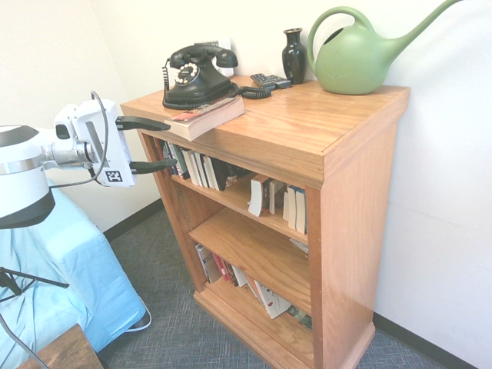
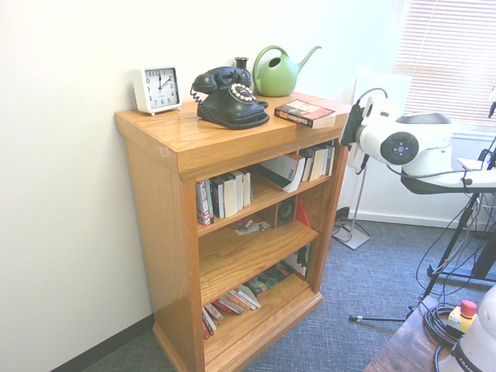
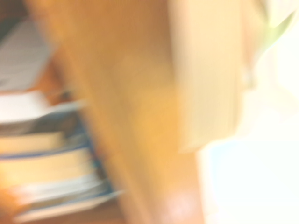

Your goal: Organize the shelf

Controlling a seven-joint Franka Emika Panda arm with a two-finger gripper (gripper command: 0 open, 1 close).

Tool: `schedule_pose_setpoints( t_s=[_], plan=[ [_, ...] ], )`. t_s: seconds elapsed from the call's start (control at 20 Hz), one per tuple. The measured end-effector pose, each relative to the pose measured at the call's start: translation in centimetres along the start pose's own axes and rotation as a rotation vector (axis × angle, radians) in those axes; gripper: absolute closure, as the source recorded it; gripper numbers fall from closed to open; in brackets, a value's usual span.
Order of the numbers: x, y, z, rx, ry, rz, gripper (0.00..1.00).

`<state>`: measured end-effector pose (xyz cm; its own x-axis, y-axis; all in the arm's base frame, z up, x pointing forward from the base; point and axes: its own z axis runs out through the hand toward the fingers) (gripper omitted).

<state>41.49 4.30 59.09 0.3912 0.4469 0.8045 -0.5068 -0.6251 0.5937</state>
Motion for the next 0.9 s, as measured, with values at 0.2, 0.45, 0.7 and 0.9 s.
schedule_pose_setpoints(
  t_s=[0.2, 0.45, 0.7, 0.9],
  plan=[
    [-0.1, -1.9, -1.3, 0.057, 0.128, -0.043, 0.00],
    [-0.9, -3.7, -2.7, 0.192, 0.176, -0.072, 0.00],
    [-0.6, -3.6, -2.3, 0.216, 0.197, -0.069, 0.00],
    [0.6, -3.4, -1.3, 0.219, 0.201, -0.057, 0.00]
  ],
)
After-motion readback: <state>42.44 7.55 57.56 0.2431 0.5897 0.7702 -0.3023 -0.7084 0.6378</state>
